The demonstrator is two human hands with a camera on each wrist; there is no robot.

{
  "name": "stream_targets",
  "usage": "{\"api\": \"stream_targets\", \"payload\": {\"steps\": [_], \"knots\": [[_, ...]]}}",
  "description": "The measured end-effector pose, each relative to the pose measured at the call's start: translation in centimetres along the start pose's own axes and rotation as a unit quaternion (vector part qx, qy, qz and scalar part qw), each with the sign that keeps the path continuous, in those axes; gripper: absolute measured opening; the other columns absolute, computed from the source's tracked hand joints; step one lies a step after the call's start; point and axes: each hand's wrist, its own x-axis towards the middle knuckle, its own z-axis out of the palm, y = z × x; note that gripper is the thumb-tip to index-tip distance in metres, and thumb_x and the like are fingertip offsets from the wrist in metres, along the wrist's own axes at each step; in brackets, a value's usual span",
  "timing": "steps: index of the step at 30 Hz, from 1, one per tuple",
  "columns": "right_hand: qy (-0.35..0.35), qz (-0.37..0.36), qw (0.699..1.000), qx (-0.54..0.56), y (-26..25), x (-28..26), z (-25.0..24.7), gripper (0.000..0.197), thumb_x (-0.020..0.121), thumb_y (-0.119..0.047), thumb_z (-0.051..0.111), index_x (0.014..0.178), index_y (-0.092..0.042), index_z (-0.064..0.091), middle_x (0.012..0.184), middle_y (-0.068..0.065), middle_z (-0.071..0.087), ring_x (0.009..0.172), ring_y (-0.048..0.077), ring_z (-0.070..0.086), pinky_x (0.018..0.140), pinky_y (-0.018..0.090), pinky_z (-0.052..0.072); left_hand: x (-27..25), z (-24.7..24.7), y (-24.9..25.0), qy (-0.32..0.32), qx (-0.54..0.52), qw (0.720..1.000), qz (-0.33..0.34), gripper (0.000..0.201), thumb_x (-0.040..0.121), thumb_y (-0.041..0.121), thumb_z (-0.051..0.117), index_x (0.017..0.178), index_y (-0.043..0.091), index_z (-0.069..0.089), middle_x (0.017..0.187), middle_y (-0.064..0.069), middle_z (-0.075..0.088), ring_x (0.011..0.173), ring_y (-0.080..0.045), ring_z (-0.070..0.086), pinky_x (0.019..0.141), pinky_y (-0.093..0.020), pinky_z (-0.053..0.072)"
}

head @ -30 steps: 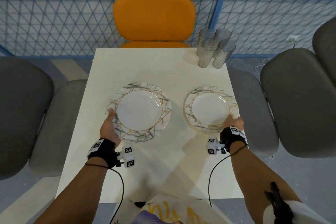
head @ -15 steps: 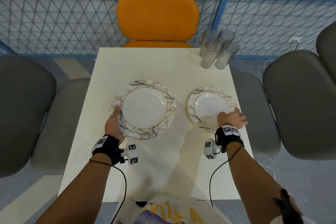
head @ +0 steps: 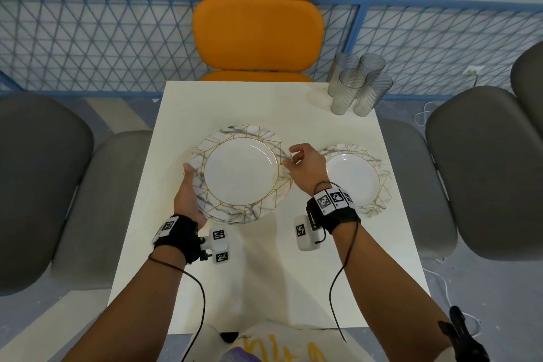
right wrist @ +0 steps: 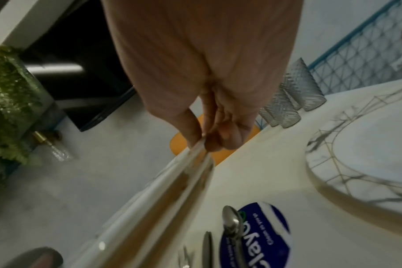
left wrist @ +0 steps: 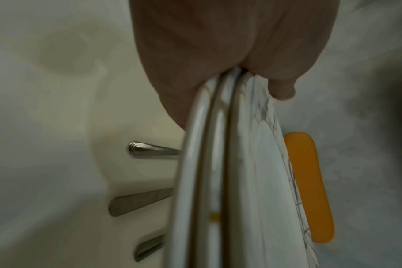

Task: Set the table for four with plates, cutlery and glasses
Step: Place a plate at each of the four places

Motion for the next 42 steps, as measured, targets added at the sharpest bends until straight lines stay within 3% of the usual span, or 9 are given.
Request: {"api": "stream_targets", "payload": {"steps": [3,8,12,15,23,25,30,34,42], "knots": [[-0.026,0.018,0.999,0.019,-0.6,-0.2,0.3,0.035,0.093,-0.018,0.067,0.127,-0.012,0.058,0.093,-0.001,0.065,0.08,0.019,0.062,0.076,0.033,0.057,0.2,-0.6,0.6,0.004,-0.014,1.0,0.006,0.053,0.091,0.072,0.058,0.123,0.032,0.071,0.117,-0.003,0.078,0.115,-0.034,0.069,0.098,-0.061,0.053],[-0.04,0.016,0.998,0.04,-1.1,-0.5,-0.1,0.026,0.101,-0.014,0.054,0.127,-0.011,0.052,0.109,0.005,0.068,0.047,0.017,0.056,0.042,0.022,0.046,1.3,-1.7,1.2,-0.06,-0.06,0.996,0.012,0.054,0.104,0.058,0.043,0.141,0.024,0.063,0.132,-0.006,0.071,0.124,-0.032,0.065,0.105,-0.057,0.049],[-0.004,0.013,0.996,0.084,-1.3,0.2,-1.2,0.023,0.102,-0.012,0.051,0.125,-0.012,0.052,0.093,0.0,0.067,0.058,0.015,0.056,0.044,0.022,0.046,2.4,-2.3,1.6,-0.044,-0.07,0.997,0.001,0.053,0.102,0.059,0.048,0.138,0.023,0.064,0.129,-0.01,0.072,0.123,-0.034,0.065,0.098,-0.057,0.052],[0.037,0.024,0.993,0.111,-0.9,2.2,-1.9,0.026,0.102,-0.014,0.05,0.128,-0.014,0.053,0.103,0.001,0.066,0.074,0.016,0.06,0.058,0.027,0.051,3.4,-3.0,1.6,-0.004,-0.07,0.997,-0.006,0.055,0.098,0.062,0.055,0.137,0.024,0.065,0.131,-0.009,0.071,0.122,-0.034,0.064,0.087,-0.053,0.057],[0.092,0.167,0.965,0.179,2.7,15.4,-0.3,0.036,0.1,-0.011,0.05,0.136,-0.007,0.051,0.116,0.014,0.066,0.061,0.023,0.059,0.039,0.026,0.046,4.8,-5.1,0.5,0.11,-0.066,0.992,0.006,0.057,0.097,0.062,0.056,0.139,0.023,0.063,0.139,-0.006,0.064,0.126,-0.033,0.061,0.087,-0.051,0.055],[0.088,0.206,0.96,0.166,3.9,19.2,1.2,0.039,0.099,-0.011,0.051,0.138,-0.008,0.052,0.12,0.014,0.066,0.072,0.029,0.066,0.044,0.031,0.052,4.5,-5.1,0.4,0.099,-0.076,0.992,0.02,0.055,0.102,0.059,0.047,0.14,0.023,0.062,0.139,-0.006,0.064,0.13,-0.034,0.057,0.098,-0.057,0.048],[0.05,0.252,0.96,0.114,6.9,26.5,4.4,0.043,0.092,-0.011,0.054,0.136,-0.013,0.055,0.12,0.014,0.068,0.101,0.035,0.069,0.087,0.045,0.06,4.3,-5.3,0.5,0.086,-0.113,0.989,0.034,0.054,0.1,0.06,0.044,0.14,0.029,0.062,0.14,-0.006,0.065,0.131,-0.039,0.054,0.105,-0.074,0.037],[0.061,0.26,0.956,0.121,7.5,28.7,6.2,0.044,0.09,-0.015,0.048,0.133,-0.016,0.056,0.118,0.011,0.068,0.096,0.036,0.069,0.088,0.049,0.059,4.1,-4.2,0.7,0.075,-0.115,0.989,0.058,0.053,0.105,0.056,0.036,0.144,0.029,0.059,0.127,0.0,0.073,0.12,-0.032,0.062,0.076,-0.06,0.059],[0.087,0.226,0.968,0.07,4.5,27.9,6.9,0.037,0.086,-0.007,0.053,0.122,-0.013,0.061,0.107,0.004,0.064,0.091,0.031,0.069,0.078,0.037,0.061,4.3,-3.0,1.5,0.063,-0.098,0.991,0.062,0.052,0.108,0.054,0.033,0.105,0.037,0.082,0.117,0.003,0.078,0.099,-0.022,0.077,0.07,-0.049,0.064]]}}
